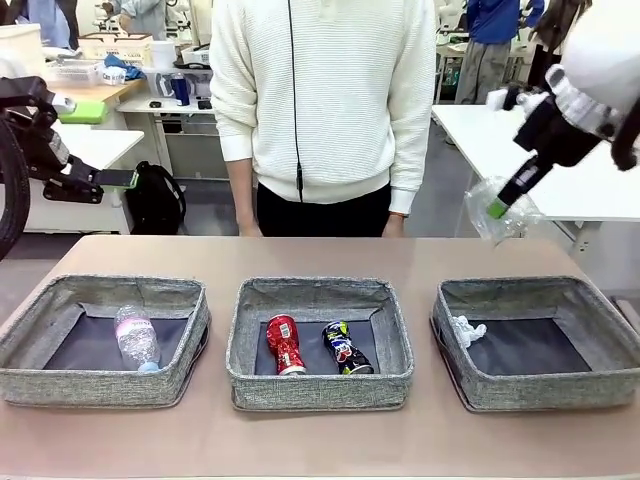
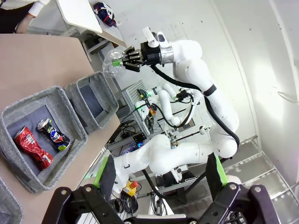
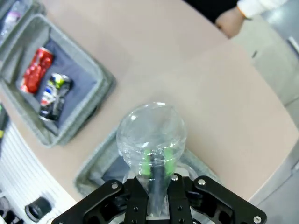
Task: Sort the waste into the appropriate baskets.
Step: Pick up the waste item pointed out by the person.
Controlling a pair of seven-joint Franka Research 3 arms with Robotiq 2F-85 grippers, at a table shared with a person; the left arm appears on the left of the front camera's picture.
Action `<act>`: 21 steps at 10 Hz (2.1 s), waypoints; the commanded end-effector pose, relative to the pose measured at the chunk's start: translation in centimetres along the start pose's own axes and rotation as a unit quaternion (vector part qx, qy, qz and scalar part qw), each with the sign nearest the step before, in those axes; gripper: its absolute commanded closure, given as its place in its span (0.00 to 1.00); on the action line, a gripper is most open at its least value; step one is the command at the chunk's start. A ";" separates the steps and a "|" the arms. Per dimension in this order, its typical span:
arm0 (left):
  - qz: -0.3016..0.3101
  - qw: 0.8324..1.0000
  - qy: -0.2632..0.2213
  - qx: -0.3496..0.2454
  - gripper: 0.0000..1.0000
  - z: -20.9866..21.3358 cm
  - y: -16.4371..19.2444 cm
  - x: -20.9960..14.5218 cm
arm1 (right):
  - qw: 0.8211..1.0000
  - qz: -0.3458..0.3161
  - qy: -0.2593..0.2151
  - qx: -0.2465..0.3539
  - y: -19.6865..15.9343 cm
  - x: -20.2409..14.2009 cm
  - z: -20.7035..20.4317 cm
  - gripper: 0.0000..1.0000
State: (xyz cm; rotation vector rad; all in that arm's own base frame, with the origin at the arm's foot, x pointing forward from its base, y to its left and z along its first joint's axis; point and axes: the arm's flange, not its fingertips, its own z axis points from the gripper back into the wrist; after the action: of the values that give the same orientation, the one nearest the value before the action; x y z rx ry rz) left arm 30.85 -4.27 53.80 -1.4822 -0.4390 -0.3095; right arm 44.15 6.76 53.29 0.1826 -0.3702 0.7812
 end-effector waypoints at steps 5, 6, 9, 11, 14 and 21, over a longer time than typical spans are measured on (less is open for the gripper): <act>-0.012 1.000 -0.005 -0.010 0.00 -0.2 -0.1 -0.2 | 0.975 -0.194 0.110 0.017 13.2 14.6 11.0 0.89; -0.012 1.000 -0.005 -0.010 0.00 -0.2 -0.1 -0.2 | 0.974 -0.201 0.101 0.030 16.1 16.6 12.0 0.89; -0.012 1.000 -0.005 -0.010 0.00 -0.2 -0.1 -0.2 | 0.945 -0.283 0.148 -0.065 26.1 22.9 12.3 0.89; -0.012 1.000 -0.005 -0.010 0.00 -0.2 -0.1 -0.2 | 0.939 -0.289 0.167 -0.088 29.9 25.7 12.1 0.89; -0.012 1.000 -0.005 -0.010 0.00 -0.2 -0.1 -0.2 | 0.935 -0.284 0.186 -0.106 31.5 28.4 11.7 0.89; -0.012 1.000 -0.005 -0.010 0.00 -0.2 -0.1 -0.2 | 0.894 -0.340 0.287 0.052 31.5 26.7 11.1 0.89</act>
State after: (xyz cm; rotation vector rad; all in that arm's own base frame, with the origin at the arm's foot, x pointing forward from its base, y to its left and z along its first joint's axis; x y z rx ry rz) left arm 30.87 -4.26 53.79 -1.4811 -0.4396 -0.3083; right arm 35.86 42.47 72.62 0.1594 0.2708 0.2384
